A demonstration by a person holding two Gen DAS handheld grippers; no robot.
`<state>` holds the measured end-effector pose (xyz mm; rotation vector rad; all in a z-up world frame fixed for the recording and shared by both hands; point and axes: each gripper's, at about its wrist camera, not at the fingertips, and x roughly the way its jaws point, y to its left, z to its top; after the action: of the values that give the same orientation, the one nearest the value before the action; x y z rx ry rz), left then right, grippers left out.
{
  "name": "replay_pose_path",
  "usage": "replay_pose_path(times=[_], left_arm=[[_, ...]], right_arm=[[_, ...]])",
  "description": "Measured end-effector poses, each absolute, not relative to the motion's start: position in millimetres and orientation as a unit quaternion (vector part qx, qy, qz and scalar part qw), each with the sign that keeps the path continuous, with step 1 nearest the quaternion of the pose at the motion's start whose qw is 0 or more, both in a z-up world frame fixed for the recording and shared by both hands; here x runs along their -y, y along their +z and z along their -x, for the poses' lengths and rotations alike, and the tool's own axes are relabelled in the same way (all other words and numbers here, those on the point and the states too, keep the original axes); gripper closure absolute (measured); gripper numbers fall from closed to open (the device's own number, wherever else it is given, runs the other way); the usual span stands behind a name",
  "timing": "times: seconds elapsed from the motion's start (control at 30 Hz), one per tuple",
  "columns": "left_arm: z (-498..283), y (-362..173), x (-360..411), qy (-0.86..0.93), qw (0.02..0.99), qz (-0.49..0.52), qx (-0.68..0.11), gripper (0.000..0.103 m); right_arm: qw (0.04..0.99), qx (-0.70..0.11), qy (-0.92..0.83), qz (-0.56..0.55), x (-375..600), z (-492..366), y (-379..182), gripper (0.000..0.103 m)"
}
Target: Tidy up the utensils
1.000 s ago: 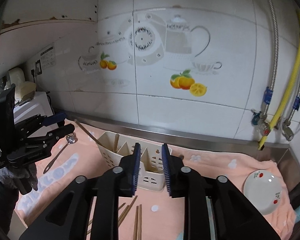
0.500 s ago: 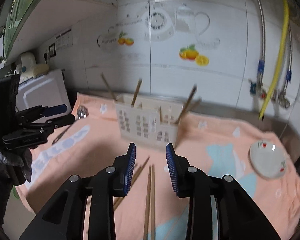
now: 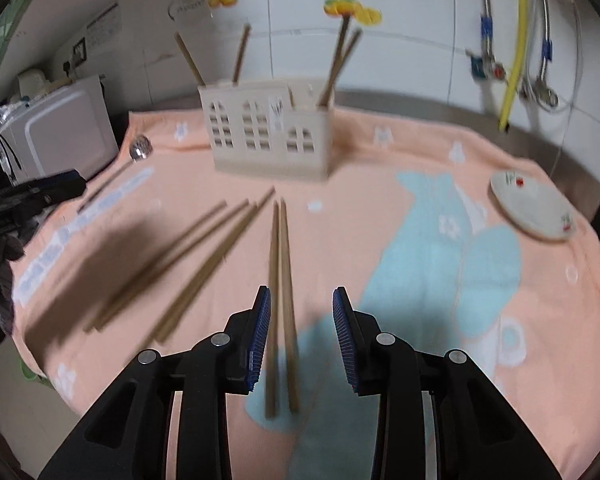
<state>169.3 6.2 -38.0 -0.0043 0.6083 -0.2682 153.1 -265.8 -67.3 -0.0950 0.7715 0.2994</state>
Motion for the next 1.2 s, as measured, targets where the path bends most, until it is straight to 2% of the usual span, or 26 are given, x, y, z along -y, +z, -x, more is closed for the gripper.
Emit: replay_pose_path(times=[0.27, 0.7, 0.77, 0.9, 0.97, 1.13, 1.2], left_arm=[[-161.3, -56.7, -5.8, -0.135, 0.937, 0.022, -0.320, 0.029], [-158.6, -77.1, -6.3, -0.132, 0.928, 0.027, -0.348, 0.022], [-158.0, -80.6, -6.4, -0.134, 0.925, 0.028, -0.353, 0.021], [-156.7, -84.9, -5.8, -0.137, 0.922, 0.030, -0.360, 0.019], [-155.9, -86.3, -7.0, -0.138, 0.922, 0.032, -0.361, 0.018], [-153.8, -86.0, -10.9, -0.135, 0.922, 0.042, -0.360, 0.016], [-152.0, -83.8, -11.1, -0.131, 0.925, 0.042, -0.354, 0.009]], right_arm=[[0.904, -0.398, 0.147, 0.041, 266.5, -154.6, -92.6, 0.071], [0.900, -0.406, 0.154, 0.045, 259.9, -163.5, -100.0, 0.072], [0.901, -0.404, 0.153, 0.045, 259.8, -163.1, -100.2, 0.069], [0.904, -0.399, 0.148, 0.040, 261.5, -161.9, -99.1, 0.049], [0.906, -0.396, 0.146, 0.040, 262.2, -161.3, -97.5, 0.049], [0.908, -0.391, 0.143, 0.040, 264.5, -159.8, -94.4, 0.035], [0.908, -0.391, 0.143, 0.043, 264.4, -159.4, -94.2, 0.034]])
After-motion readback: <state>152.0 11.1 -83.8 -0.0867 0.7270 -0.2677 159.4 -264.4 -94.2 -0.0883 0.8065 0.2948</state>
